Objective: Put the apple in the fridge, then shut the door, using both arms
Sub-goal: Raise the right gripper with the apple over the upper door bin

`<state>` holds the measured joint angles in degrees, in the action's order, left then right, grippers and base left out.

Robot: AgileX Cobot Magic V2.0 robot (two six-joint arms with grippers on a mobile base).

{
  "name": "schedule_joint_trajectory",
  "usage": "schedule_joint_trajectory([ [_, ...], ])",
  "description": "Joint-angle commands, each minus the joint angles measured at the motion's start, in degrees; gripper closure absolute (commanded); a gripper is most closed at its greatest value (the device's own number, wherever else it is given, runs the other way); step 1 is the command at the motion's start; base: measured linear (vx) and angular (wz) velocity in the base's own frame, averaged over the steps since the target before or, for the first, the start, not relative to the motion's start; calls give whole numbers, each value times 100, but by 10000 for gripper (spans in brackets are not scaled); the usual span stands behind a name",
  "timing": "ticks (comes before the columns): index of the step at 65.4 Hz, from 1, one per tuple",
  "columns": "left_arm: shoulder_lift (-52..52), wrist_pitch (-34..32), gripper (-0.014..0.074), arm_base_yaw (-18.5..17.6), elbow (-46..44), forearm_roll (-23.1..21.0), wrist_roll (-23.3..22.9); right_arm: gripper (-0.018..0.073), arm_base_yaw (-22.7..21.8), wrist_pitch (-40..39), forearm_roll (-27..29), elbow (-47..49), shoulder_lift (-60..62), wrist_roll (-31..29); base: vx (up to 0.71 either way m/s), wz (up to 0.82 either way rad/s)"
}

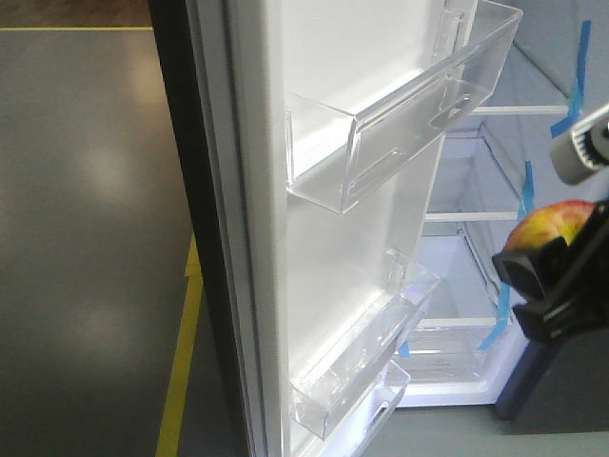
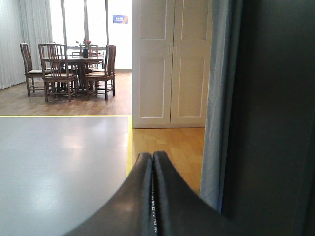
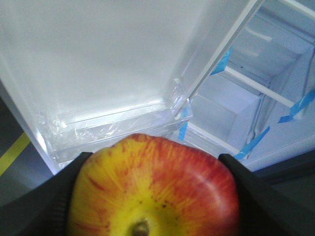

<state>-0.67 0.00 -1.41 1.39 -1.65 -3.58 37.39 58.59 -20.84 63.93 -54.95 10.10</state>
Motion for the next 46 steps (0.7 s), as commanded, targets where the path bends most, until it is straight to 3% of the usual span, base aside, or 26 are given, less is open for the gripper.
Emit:
schedule_joint_trajectory([
  [1,-87,-430,602,-35,162,-24,-13,375,-22,-27,-561,814,-227,-63,0,0],
  [13,-87,-430,602,-35,162,-24,-13,369,-22,176,-734,2150,-480,-149,0,0],
  [21,-87,-430,602,-35,162,-24,-13,366,-22,81,-523,3023,-678,-296,0,0],
  [28,-87,-430,602,-35,162,-24,-13,365,-22,141,-253,3572,-1007,-575,0,0],
  [46,-87,-430,602,-35,162,-24,-13,357,-26,312,-263,4687,-2024,-866,0,0],
])
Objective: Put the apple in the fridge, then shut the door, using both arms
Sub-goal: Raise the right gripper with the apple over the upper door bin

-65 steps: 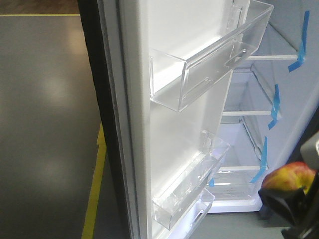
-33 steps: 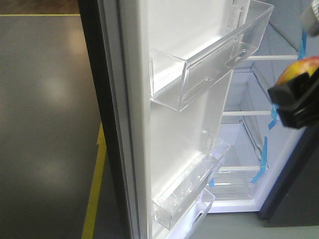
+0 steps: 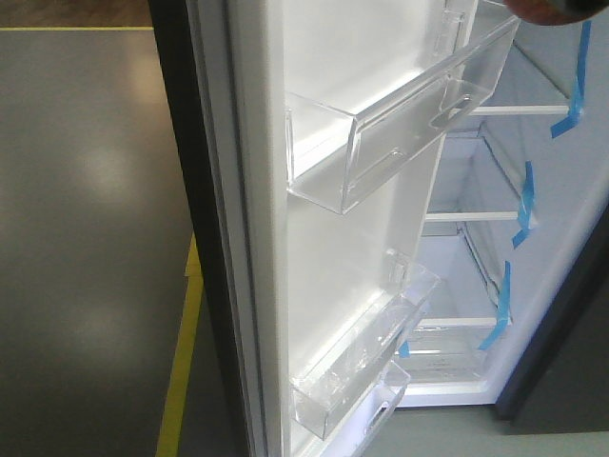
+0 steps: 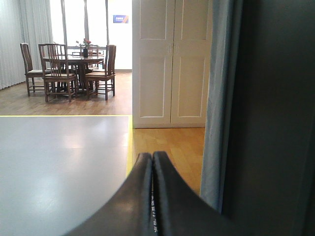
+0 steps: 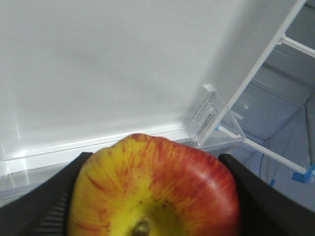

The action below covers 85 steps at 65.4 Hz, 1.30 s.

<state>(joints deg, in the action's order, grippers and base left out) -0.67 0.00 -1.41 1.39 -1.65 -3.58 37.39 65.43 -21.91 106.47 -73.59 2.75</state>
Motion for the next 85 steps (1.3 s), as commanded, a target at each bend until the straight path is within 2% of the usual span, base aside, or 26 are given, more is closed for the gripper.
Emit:
schedule_joint_trajectory([
  [1,-87,-430,602,-35,162,-24,-13,356,-34,-372,-155,508,-234,-144,0,0],
  [6,-87,-430,602,-35,162,-24,-13,354,-255,-345,10,742,-470,-223,0,0],
  [9,-87,-430,602,-35,162,-24,-13,352,-527,-351,335,896,-628,-350,0,0],
  [17,-87,-430,602,-35,162,-24,-13,350,-1451,-367,1881,1173,-977,-996,0,0],
  [24,-87,-430,602,-35,162,-24,-13,348,-2069,-476,3254,1197,-1217,-1655,0,0],
  [31,-87,-430,602,-35,162,-24,-13,349,-2417,-593,4136,1197,-1428,-2079,0,0],
  [34,-87,-430,602,-35,162,-24,-13,347,-2489,-649,4341,1197,-1510,-2207,0,0],
  [51,-87,-430,602,-35,162,-24,-13,340,-2539,-783,4476,1197,-1927,-2304,0,0],
  [63,-87,-430,602,-35,162,-24,-13,304,-2539,-741,4476,1197,-2108,-2315,0,0],
  [75,-87,-430,602,-35,162,-24,-13,223,-2539,-736,4470,1177,-2185,-2308,0,0],
  [85,-87,-430,602,-35,162,-24,-13,109,-2539,-658,4470,1177,-2192,-2309,0,0],
])
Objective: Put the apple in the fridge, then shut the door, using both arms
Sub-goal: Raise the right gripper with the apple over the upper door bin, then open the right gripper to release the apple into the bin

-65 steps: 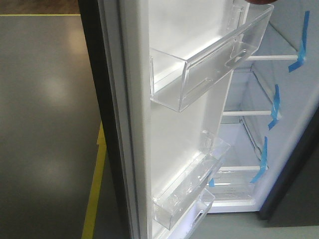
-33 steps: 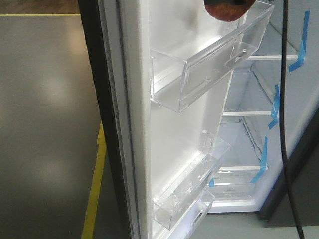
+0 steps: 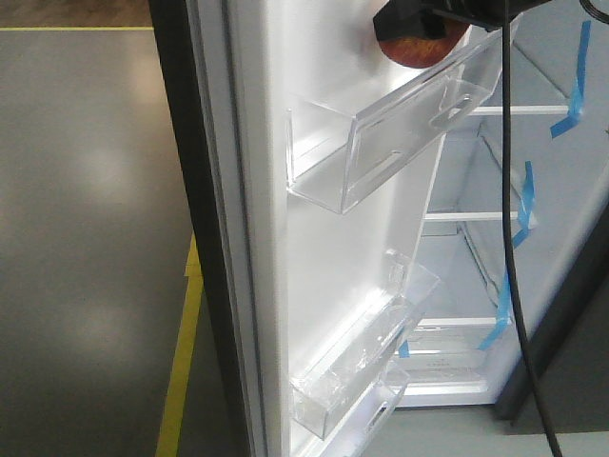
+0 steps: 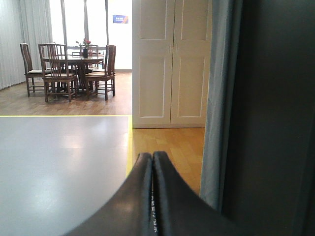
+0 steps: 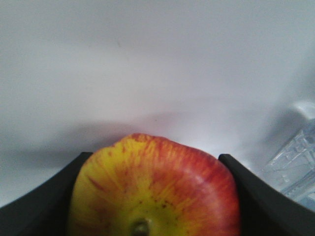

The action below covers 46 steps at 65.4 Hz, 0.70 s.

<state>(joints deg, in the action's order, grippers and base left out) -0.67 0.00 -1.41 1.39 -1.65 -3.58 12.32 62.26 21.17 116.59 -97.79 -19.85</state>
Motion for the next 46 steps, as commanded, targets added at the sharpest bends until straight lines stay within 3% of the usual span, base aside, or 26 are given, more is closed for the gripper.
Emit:
schedule_joint_trajectory([
  [1,-87,-430,602,-35,162,-24,-13,98,-32,-335,163,165,229,-41,0,0],
  [19,-87,-430,602,-35,162,-24,-13,-57,-32,-247,138,165,229,91,0,0],
  [46,-87,-430,602,-35,162,-24,-13,-21,-32,-46,162,165,771,254,0,0],
])
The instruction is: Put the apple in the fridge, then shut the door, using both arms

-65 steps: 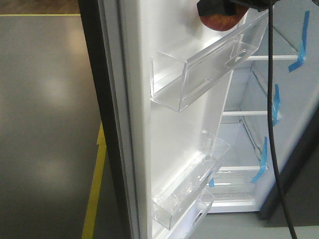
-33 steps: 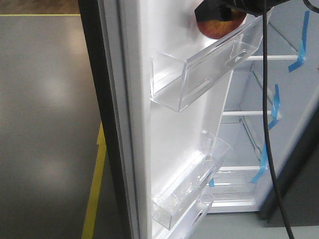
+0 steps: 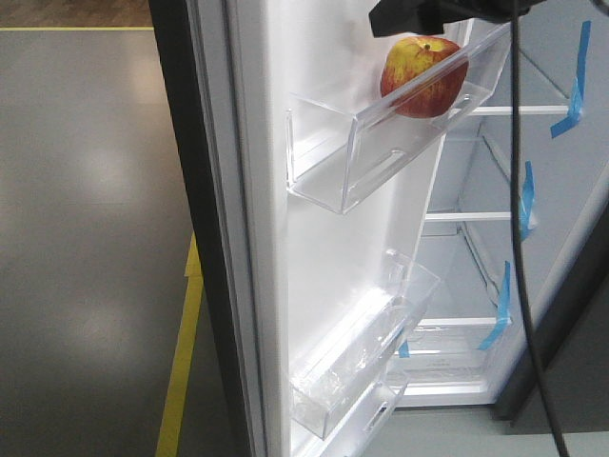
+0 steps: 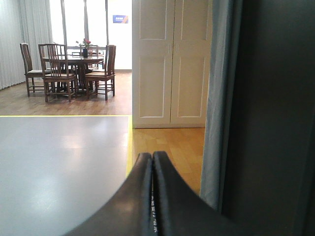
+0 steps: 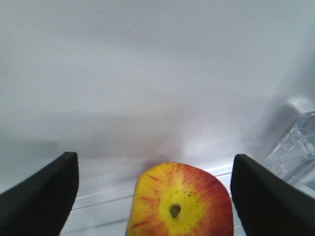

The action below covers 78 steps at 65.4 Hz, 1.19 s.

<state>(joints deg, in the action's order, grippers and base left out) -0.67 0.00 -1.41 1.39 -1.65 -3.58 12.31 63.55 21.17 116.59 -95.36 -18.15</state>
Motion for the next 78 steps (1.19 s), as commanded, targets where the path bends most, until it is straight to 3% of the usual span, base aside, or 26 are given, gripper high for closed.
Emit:
schedule_joint_trajectory([
  [1,-87,-430,602,-35,162,-24,-13,-17,-31,-139,162,165,570,101,0,0],
  [20,-87,-430,602,-35,162,-24,-13,18,-12,669,171,-19,1488,381,0,0],
  [45,-87,-430,602,-35,162,-24,-13,20,-19,-473,-165,-3528,3946,402,0,0],
  [63,-87,-430,602,-35,162,-24,-13,20,-19,-225,-60,-5410,5643,391,0,0],
  [78,-87,-430,602,-35,162,-24,-13,20,-19,414,-4,-6326,6933,382,0,0],
])
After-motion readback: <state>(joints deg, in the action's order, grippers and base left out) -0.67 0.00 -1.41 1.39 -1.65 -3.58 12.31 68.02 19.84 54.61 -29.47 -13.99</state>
